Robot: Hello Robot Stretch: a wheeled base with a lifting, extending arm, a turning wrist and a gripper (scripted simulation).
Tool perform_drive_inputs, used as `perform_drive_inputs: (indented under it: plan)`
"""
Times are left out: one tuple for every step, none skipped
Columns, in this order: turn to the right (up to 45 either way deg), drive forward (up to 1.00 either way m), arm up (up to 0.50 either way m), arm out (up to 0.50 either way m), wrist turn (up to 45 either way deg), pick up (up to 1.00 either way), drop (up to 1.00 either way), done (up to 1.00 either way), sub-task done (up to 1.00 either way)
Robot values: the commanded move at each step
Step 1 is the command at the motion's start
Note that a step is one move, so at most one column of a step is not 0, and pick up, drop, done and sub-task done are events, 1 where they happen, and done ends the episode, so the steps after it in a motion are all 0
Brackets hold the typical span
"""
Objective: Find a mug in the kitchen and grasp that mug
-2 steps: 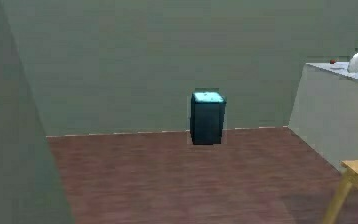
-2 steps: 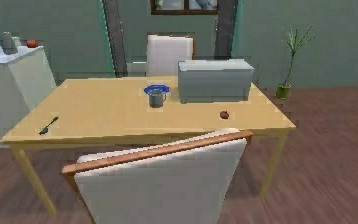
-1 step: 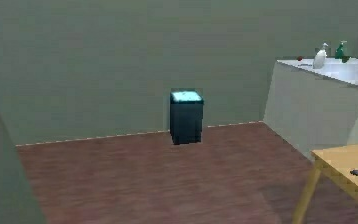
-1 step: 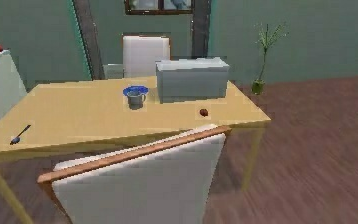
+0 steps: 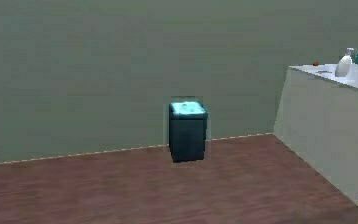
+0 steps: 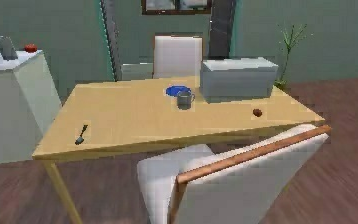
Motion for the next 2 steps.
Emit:
perform_drive_inputs:
  plan:
    - [45.0,0.0,0.0,0.0,0.0,0.0,0.0,0.0,0.0]
    - [3.0,0.0,0.0,0.0,0.0,0.0,0.0,0.0,0.0]
